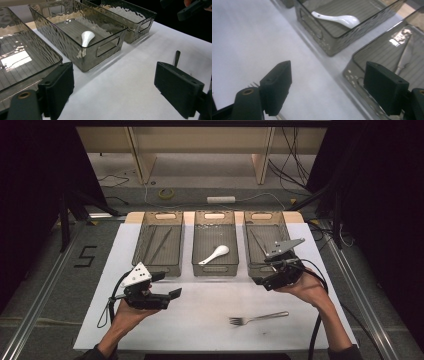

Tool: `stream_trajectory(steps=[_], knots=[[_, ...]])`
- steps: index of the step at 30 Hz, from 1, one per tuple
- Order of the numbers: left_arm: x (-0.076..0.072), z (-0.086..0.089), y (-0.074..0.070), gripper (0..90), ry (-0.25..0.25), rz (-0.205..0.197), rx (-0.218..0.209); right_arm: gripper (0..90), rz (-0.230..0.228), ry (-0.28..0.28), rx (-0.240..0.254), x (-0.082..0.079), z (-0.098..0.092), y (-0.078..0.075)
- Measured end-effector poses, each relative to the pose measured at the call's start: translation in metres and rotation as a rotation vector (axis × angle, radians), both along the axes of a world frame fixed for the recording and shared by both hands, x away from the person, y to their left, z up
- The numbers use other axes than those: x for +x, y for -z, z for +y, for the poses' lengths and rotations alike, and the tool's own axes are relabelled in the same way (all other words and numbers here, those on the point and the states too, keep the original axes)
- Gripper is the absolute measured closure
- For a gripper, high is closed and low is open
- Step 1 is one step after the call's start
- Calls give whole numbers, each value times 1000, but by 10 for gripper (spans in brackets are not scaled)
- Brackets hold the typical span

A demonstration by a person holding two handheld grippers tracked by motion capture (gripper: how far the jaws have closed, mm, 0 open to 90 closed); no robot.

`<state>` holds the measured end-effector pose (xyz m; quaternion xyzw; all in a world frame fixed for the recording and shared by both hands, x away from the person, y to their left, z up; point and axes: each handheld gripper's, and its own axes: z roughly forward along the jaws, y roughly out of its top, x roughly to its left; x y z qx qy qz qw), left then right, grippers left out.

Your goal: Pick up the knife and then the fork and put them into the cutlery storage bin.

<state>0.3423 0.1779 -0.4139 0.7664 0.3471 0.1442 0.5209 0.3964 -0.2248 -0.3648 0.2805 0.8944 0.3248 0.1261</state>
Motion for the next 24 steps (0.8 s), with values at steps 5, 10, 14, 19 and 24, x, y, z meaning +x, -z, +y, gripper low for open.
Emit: stream_trajectory(steps=[5, 10, 14, 19, 24], knots=[[0, 0, 0, 158, 2, 0, 0, 246, 6, -26, -50, -7, 4, 6], [1, 0, 0, 159, 2, 0, 0, 246, 39, -55, -115, -15, 6, 19], [0, 0, 0, 158, 3, -1, 1, 247, 91, -86, -156, -23, 6, 32], [0, 0, 0, 158, 4, -2, 2, 273, 134, -119, -203, -29, 8, 46], [0, 0, 0, 158, 2, -2, 2, 328, 160, -142, -254, -33, 11, 55]])
